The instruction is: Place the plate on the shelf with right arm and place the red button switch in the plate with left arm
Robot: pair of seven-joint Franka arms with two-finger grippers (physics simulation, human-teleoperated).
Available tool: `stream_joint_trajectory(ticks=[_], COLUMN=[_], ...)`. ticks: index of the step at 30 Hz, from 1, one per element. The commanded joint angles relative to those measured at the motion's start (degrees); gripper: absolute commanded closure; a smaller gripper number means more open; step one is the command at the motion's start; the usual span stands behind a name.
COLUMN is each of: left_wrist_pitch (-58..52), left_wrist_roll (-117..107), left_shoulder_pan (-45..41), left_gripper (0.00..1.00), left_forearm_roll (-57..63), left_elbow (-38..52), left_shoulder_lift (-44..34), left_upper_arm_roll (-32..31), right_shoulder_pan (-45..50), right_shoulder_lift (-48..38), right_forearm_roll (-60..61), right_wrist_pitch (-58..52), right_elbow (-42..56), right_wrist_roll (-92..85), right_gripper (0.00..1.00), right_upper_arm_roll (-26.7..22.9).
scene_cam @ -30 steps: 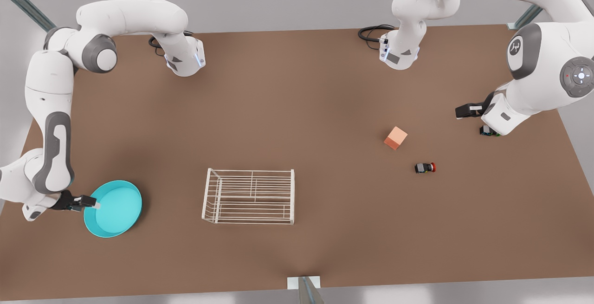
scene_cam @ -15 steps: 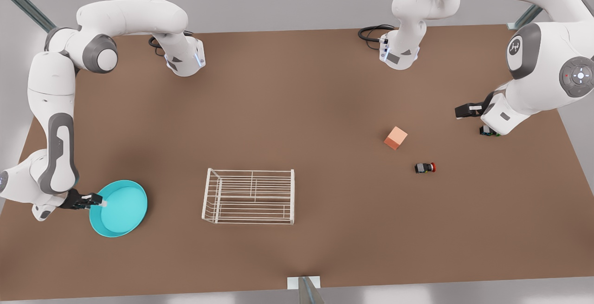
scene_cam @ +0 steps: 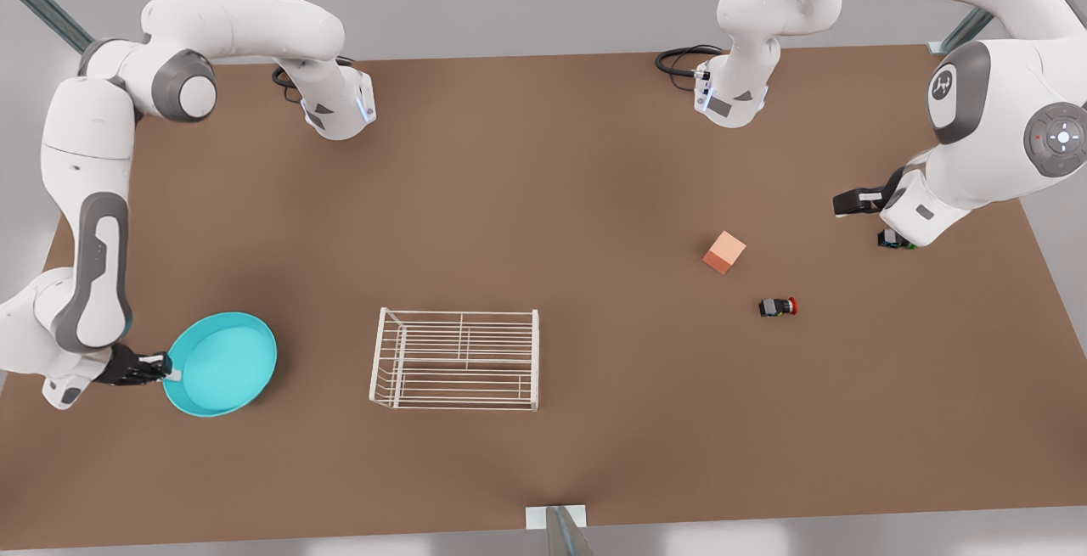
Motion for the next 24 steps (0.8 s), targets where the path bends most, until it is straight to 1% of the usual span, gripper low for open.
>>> stream_joint_trajectory(ticks=[1, 2, 5, 7, 9, 11, 13, 14, 17, 20, 22, 24], left_wrist_pitch=[0.0, 0.0, 0.0, 0.0, 0.0, 0.0, -0.1, -0.1, -0.1, -0.1, 0.0, 0.4], left_wrist_roll=[0.0, 0.0, 0.0, 0.0, -0.1, 0.0, 0.0, 0.0, 0.0, 0.0, -0.3, -0.3], left_shoulder_pan=[0.0, 0.0, -0.1, -0.1, -0.1, -0.1, -0.1, -0.1, -0.1, 0.0, -0.1, -0.1], left_gripper=[0.00, 0.00, 0.00, 0.00, 0.00, 0.00, 0.00, 0.00, 0.00, 0.00, 0.00, 0.00], left_forearm_roll=[0.0, 0.0, 0.0, 0.0, 0.0, 0.0, 0.0, 0.0, 0.0, 0.0, 0.1, 0.2], left_elbow=[0.0, 0.0, 0.0, 0.0, 0.0, 0.1, 0.1, 0.1, 0.1, 0.1, 0.1, 0.2], left_shoulder_lift=[-0.1, -0.1, -0.1, -0.1, -0.1, -0.2, -0.2, -0.2, -0.2, -0.2, 0.0, 0.2], left_upper_arm_roll=[0.0, 0.0, -0.1, -0.1, -0.1, -0.1, -0.1, -0.1, -0.1, -0.1, 0.0, 0.0], right_shoulder_pan=[0.7, 1.6, 1.6, 1.6, 1.6, 1.8, 3.6, 6.8, 12.6, 18.0, 19.8, 20.3], right_shoulder_lift=[-1.6, -2.9, -5.6, -5.8, -7.0, -7.0, -7.0, -7.0, -7.0, -6.3, -5.5, -4.8], right_forearm_roll=[0.1, 0.6, 0.9, 0.8, 0.7, 0.6, 0.4, -0.1, -0.2, -0.4, -0.8, -4.1], right_wrist_pitch=[-8.5, -11.0, -17.1, -22.5, -23.9, -24.1, -23.6, -23.2, -19.3, -12.2, -8.6, -6.2], right_elbow=[0.3, 0.3, 0.9, 3.0, 2.9, 3.0, 3.9, 5.3, 6.5, 6.5, 6.3, 6.2], right_wrist_roll=[-2.1, -1.6, 1.1, 7.1, 14.1, 21.7, 30.2, 34.3, 41.1, 47.5, 48.5, 48.7], right_gripper=[0.79, 0.79, 0.79, 0.79, 0.79, 0.79, 0.79, 0.79, 0.79, 0.79, 0.79, 0.79], right_upper_arm_roll=[0.1, 0.5, 5.8, 12.6, 20.0, 26.0, 30.2, 30.4, 30.4, 29.9, 29.5, 29.3])
